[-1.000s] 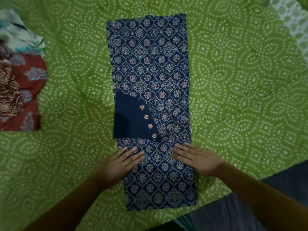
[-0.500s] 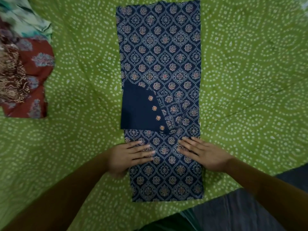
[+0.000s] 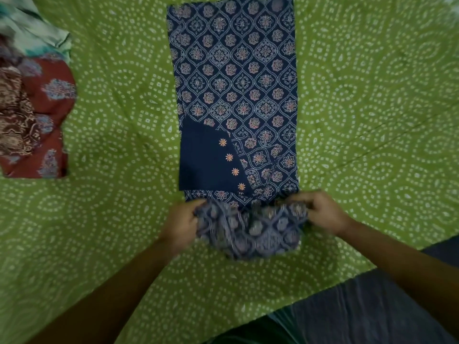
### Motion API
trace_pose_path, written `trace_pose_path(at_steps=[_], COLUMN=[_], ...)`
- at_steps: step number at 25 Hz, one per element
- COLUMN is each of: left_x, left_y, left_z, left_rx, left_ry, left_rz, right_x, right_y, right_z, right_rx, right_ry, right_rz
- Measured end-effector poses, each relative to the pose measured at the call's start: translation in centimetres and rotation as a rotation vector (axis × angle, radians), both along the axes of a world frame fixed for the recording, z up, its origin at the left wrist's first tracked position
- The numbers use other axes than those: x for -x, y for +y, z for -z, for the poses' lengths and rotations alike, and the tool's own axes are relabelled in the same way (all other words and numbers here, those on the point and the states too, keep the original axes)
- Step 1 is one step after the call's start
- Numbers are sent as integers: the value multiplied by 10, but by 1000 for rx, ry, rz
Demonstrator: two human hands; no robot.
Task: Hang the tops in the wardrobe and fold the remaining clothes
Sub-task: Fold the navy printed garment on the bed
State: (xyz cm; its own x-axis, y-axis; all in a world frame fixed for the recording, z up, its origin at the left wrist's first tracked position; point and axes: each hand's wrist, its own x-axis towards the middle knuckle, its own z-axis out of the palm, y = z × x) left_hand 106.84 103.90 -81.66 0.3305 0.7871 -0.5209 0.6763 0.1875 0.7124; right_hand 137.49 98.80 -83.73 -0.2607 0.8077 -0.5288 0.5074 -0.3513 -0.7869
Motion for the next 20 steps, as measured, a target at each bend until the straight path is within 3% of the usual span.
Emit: trace_pose_path(at_steps=[2,4,8,12,16,20], left_x=[-15,-27,-23,-1,15,34], left_y=[40,80,100,64,16,-26], left_z=[-7,-12,-3,18,8,2], left_rx=[194,363,557,287,338,351], left_ry=[-111,-121,-246,14,12,86], left_rz=[-436,-536,-536,-306,-386,-333], right_x=[2,2,16,25,33,44], right_y=[43,83,99,54,2,-36], right_z=[-10,-15,3,15,11,1], right_rx=[206,298,357,295,316,384], right_ry=[144,146,183,215,221,241], right_rz=[360,472,684,867,843,796])
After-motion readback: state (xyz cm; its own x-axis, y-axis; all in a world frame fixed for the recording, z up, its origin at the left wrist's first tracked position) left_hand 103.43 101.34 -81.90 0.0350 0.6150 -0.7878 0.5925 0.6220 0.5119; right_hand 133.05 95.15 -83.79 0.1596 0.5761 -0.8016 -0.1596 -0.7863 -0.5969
